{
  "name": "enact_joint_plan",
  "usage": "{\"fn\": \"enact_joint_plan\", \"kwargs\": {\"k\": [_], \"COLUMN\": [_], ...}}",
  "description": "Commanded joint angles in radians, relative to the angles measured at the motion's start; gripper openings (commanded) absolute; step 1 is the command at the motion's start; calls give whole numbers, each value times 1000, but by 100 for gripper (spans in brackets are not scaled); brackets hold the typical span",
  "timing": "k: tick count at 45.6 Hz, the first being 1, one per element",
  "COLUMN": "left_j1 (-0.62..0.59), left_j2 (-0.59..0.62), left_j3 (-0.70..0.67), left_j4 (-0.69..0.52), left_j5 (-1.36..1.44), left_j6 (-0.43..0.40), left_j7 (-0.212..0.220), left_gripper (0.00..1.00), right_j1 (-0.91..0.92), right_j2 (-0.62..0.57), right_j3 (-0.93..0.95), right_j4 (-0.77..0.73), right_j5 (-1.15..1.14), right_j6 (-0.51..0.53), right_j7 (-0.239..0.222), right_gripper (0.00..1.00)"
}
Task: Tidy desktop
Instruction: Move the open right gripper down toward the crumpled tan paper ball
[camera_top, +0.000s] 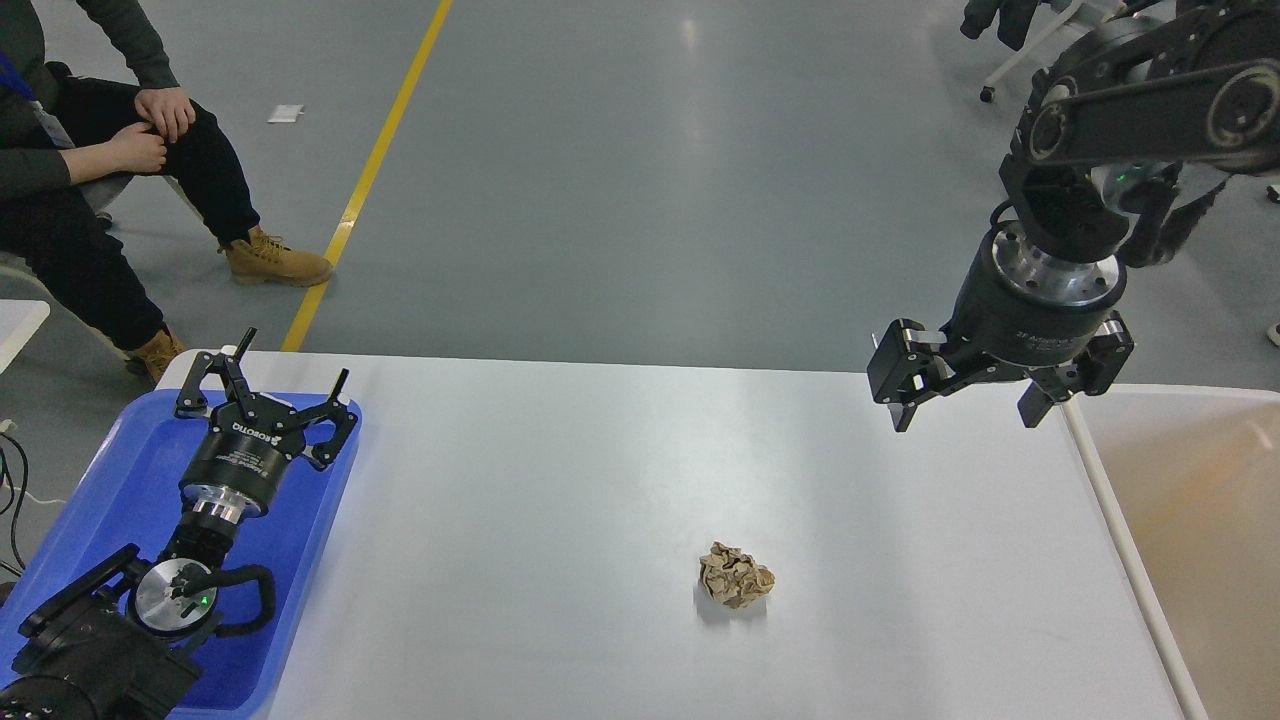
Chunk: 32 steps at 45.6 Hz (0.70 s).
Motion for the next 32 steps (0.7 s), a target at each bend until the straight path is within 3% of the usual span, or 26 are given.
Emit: {"fn": "enact_joint_plan", "kwargs": {"k": [1, 17, 32], "left_j1": [0, 0, 0], "left_j2": [0, 0, 0], "left_j3": [0, 0, 1], "left_j4": [0, 0, 0], "left_j5": [0, 0, 0], "left_j6": [0, 0, 0], "left_j7": [-2, 0, 0], "left_gripper": [99, 99, 99], "right_j1": [1, -7, -39], "right_j2": [1, 10, 144], "right_j3": [2, 25, 103], "right_j4": [-1, -26, -81], "right_j5": [2, 10, 34], "right_j6": [0, -3, -12], "right_j7": [0, 0, 3], "right_gripper": [100, 100, 100]}}
